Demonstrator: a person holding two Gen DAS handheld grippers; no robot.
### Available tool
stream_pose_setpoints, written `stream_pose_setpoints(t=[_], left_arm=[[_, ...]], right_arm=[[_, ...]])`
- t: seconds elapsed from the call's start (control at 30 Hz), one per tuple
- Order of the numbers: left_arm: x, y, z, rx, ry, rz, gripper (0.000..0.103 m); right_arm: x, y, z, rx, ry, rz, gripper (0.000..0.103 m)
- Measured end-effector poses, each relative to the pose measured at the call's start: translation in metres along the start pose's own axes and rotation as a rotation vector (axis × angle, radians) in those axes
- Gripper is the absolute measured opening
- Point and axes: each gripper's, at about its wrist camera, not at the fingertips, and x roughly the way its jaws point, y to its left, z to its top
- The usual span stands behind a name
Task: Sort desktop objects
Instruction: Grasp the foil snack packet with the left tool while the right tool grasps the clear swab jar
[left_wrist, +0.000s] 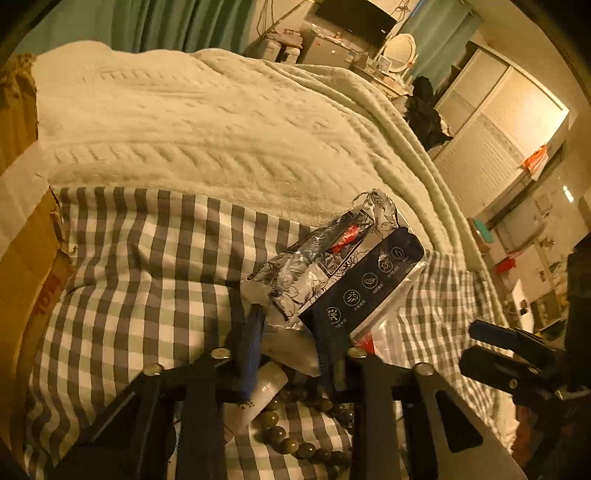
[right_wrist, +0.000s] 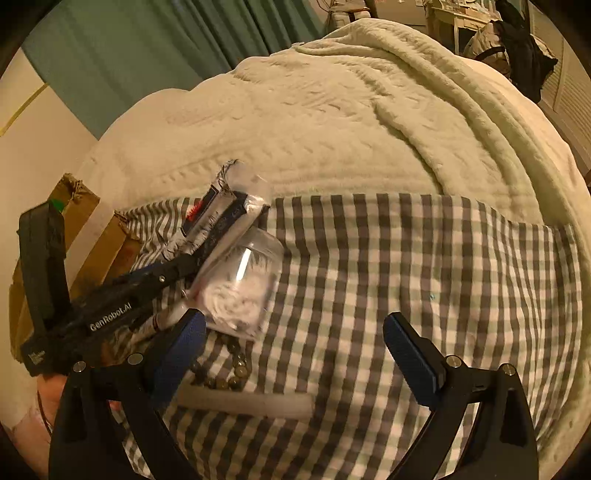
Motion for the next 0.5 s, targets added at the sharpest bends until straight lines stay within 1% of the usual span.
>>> stream_pose_setpoints(t=[0.07, 0.13, 0.23, 0.3, 0.37, 0.43, 0.5], left_arm=[[-0.005, 0.005, 0.001, -0.018, 0.000, -0.011, 0.022], [-0.014, 0.008, 0.002, -0.016, -0.020, 0.005, 0.021], [-0.038, 0.011, 0.003, 0.005, -0.076, 0.088, 0.021], [-0.051, 0.013, 0.001, 0.017, -0.098, 0.143, 0.021], [-0.060, 0.018, 0.000, 0.025, -0.103, 0.194, 0.021], [-0.066, 0.023, 0.000, 0.015, -0.104, 0.217, 0.021], [-0.069, 0.025, -0.002, 0.009, -0.104, 0.224, 0.021]], right_arm=[[0.003, 0.002, 0.002, 0.000, -0.001, 0.004, 0.097], [0.008, 0.007, 0.005, 0.004, 0.007, 0.018, 0.097], [0.021, 0.018, 0.007, -0.005, 0.033, 0.035, 0.097], [0.031, 0.030, 0.009, -0.025, 0.040, 0.046, 0.097], [0.038, 0.041, 0.012, -0.046, 0.043, 0.050, 0.097], [0.049, 0.054, 0.016, -0.072, 0.046, 0.050, 0.097], [0.060, 0.063, 0.019, -0.089, 0.053, 0.043, 0.097]])
